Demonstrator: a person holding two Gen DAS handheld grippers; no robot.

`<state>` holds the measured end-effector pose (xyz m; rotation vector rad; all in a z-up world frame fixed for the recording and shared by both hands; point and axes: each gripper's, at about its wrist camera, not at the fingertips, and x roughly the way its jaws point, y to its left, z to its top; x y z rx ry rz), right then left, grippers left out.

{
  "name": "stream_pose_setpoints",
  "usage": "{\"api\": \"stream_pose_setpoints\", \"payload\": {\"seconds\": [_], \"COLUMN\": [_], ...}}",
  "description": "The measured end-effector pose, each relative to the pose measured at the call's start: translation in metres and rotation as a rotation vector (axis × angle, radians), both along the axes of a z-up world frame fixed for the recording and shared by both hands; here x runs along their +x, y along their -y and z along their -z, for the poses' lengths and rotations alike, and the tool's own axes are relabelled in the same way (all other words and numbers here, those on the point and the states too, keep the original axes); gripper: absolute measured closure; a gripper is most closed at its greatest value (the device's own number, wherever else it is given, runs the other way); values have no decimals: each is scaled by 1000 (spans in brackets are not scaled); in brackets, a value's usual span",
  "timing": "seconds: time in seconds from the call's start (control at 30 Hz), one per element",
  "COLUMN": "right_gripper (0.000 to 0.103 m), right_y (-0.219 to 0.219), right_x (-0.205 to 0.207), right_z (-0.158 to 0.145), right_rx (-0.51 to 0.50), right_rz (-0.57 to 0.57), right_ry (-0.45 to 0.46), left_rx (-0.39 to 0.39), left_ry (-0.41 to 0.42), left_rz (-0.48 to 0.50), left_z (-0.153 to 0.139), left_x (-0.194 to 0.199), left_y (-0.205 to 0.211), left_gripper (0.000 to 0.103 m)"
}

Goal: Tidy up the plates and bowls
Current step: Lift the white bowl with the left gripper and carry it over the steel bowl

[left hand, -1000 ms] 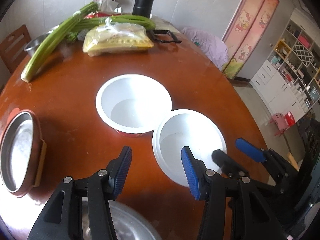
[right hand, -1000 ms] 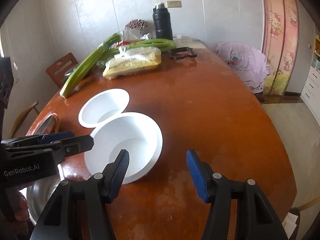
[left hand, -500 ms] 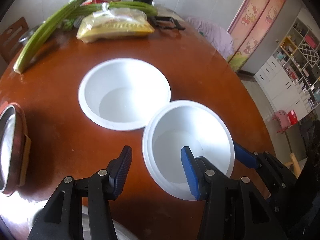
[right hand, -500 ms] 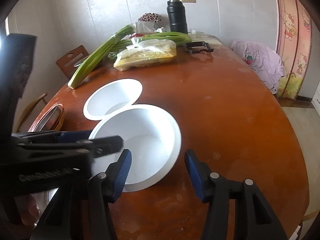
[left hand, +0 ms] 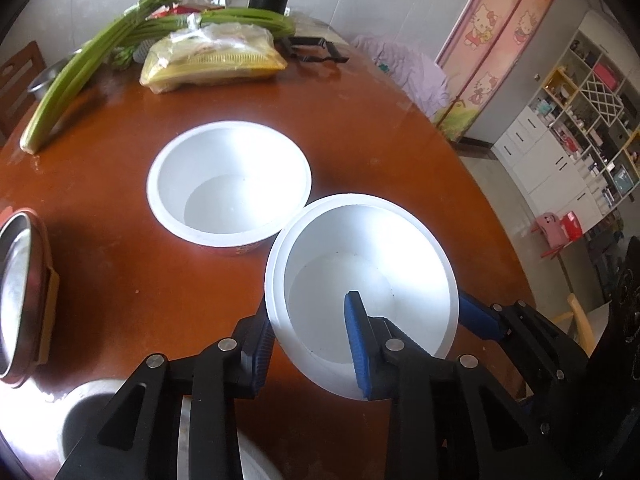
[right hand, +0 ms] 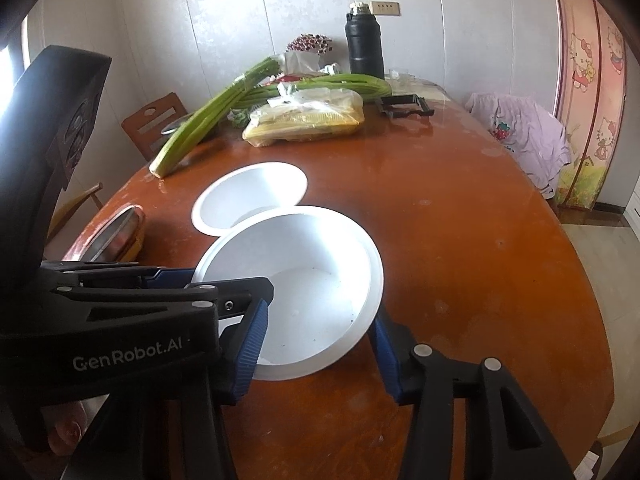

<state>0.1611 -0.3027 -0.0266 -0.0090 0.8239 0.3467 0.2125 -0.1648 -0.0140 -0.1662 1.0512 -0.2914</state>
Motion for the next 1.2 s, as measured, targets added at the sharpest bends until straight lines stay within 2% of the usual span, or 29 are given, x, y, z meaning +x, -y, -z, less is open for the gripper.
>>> {"api": "stream_pose_setpoints", "payload": {"seconds": [0.63, 0.93, 1.2], "right_gripper": [52, 52, 52], "right_y": [-52, -88, -108], "right_x": [-49, -72, -81], "right_z": [-44, -48, -35], "right_rx": [10, 7, 1], "right_rz": [-110, -182, -233], "right_ry": [86, 84, 42], "left_rx": [-16, -25, -19], "left_ry": [115, 125, 103], "left_rz": [-77, -114, -136], "left_z": [-46, -45, -32], "left_x": [-72, -105, -119], "left_y": [-68, -105, -122], "left_gripper": [69, 69, 69]}}
